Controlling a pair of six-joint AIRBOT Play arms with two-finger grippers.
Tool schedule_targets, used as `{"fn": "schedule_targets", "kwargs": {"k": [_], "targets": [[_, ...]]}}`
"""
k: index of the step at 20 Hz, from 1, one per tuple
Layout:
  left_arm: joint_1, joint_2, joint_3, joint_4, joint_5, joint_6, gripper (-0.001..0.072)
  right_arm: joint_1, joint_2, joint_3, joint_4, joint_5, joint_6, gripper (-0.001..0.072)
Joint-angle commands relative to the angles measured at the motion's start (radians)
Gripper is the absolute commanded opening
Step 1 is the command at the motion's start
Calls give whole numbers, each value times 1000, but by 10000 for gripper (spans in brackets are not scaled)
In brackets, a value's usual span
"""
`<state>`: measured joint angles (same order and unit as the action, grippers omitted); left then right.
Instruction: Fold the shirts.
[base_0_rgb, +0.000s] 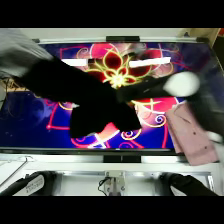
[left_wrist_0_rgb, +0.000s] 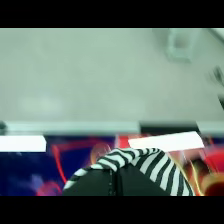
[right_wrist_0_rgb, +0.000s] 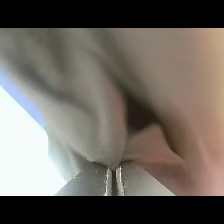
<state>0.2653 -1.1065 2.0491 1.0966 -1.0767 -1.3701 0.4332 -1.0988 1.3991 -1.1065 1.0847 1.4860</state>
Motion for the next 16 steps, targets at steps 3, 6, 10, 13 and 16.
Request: {"fn": "schedule_targets", "kwargs": {"k": [3,6,10,13,16], "targets": [[212,156,24,1,158,-101,42,-133,308,125,-90,-149,26,67],[249,231,-24,1,232,-101,42,-133,380,125,-118,-150,47,67],[252,245,-24,0,264,-155,42,-133,386,125,-153,-196,52,67],[251,232,-58,-5,192,-176,42,-133,333,125,-199,-122,92,67],[249,208,-159,-28,90,-176,43,-133,202,124,-246,113,150,68]]}}
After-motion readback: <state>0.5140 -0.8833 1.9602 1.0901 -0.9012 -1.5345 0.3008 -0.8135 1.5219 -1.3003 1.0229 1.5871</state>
